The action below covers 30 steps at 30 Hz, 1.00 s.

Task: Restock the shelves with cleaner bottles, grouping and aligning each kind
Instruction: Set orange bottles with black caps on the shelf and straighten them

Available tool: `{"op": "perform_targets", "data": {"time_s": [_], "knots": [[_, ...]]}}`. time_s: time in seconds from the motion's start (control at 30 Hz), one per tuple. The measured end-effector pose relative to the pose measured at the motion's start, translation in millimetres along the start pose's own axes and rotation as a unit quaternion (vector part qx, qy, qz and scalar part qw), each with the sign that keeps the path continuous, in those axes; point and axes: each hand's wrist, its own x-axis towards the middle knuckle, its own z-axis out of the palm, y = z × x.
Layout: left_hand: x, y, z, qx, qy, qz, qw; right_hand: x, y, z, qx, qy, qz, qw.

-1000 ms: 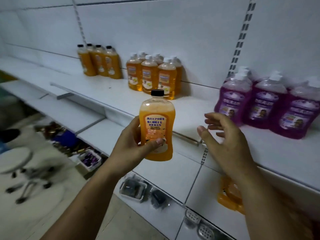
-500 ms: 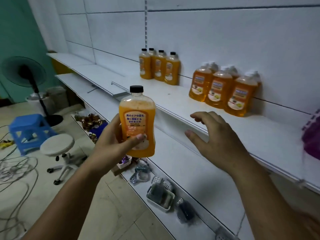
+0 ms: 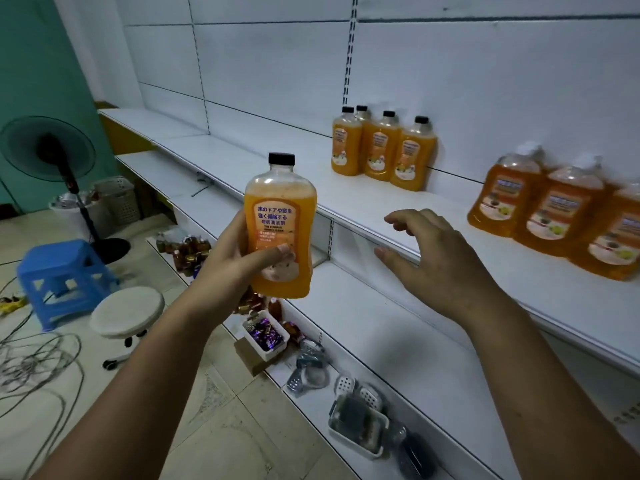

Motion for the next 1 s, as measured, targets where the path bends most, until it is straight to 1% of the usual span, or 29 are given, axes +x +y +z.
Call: {"op": "perform_targets", "data": {"time_s": [0.13,0.33,0.53,0.67,0.8,0.9,1.0], "knots": [[60,-12,-17,-0.022,0.011,0.001,1.000,55,4,28,-0.006,0.010,0.010,1.000],[153,-24,-24,-0.011,0.010,0.010,1.000,133,14,62,0.016,0.028,0.050,0.998],[227,-33,-21,0.027,-0.058,0.031,0.998,179,33,79,-0.007,-0.007,0.104,0.995],[280,-37,-15,0.056,-0.091,0.072,0.992,192,46,97,-0.028,-0.027,0.153,0.987],[333,-39,-2,0.035,-0.124,0.111,0.985,202,51,115,-0.057,-0.033,0.196,0.978],[371,-38,11,0.031,-0.166,0.136,0.976,212,55,119,-0.085,-0.031,0.235,0.968],[403,-34,23,0.060,-0.211,0.182,0.959,219,58,118,-0.114,-0.040,0.260,0.958]]}}
